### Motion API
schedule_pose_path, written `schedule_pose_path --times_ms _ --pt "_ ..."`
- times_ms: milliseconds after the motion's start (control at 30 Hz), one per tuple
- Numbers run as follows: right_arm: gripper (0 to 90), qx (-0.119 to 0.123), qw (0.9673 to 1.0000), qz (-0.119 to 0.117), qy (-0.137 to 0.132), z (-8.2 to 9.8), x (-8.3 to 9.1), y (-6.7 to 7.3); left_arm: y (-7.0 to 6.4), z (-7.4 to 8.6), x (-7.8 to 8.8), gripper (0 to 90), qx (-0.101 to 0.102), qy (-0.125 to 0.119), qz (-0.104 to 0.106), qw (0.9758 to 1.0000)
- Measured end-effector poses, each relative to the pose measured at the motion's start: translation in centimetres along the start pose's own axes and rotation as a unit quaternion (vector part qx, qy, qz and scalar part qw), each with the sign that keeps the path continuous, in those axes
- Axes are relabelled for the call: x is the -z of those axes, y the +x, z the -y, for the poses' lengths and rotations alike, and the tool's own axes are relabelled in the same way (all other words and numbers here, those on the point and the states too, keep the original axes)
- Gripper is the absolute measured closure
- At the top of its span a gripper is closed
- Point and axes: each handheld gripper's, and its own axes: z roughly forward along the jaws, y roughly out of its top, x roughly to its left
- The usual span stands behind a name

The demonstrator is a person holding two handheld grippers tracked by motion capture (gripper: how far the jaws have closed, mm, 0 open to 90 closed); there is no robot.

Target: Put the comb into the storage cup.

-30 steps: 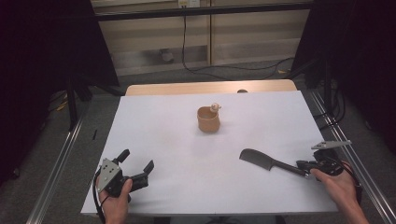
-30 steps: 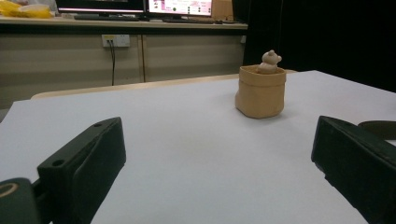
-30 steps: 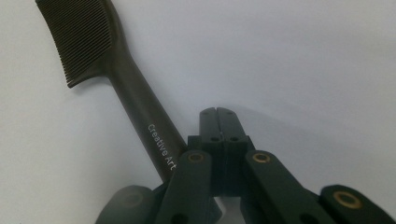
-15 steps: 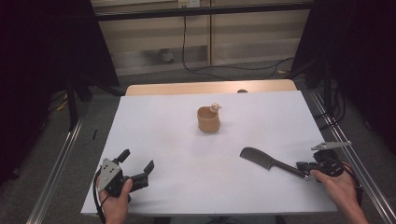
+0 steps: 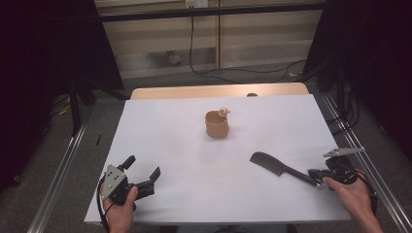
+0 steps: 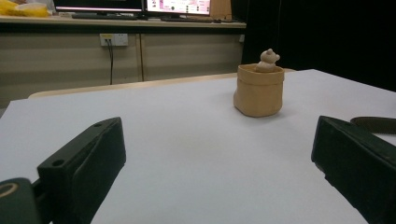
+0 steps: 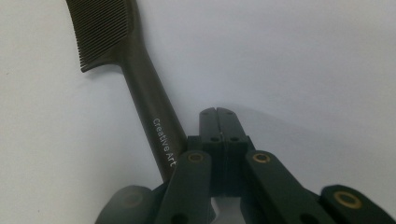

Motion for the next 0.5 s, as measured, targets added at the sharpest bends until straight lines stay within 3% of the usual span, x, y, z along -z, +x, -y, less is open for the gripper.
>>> schedule_pose_path --times_ms 300,500 --pt "84.5 0.013 0.9999 -0.001 -0.008 -0.11 -0.02 0.12 0.04 0.01 0.05 3.1 0.000 0.000 0.000 1.0000" --pt "75.7 0.017 0.9990 0.007 -0.042 -0.29 0.40 0.27 0.05 0.01 0.09 3.1 0.001 -0.001 0.000 1.0000"
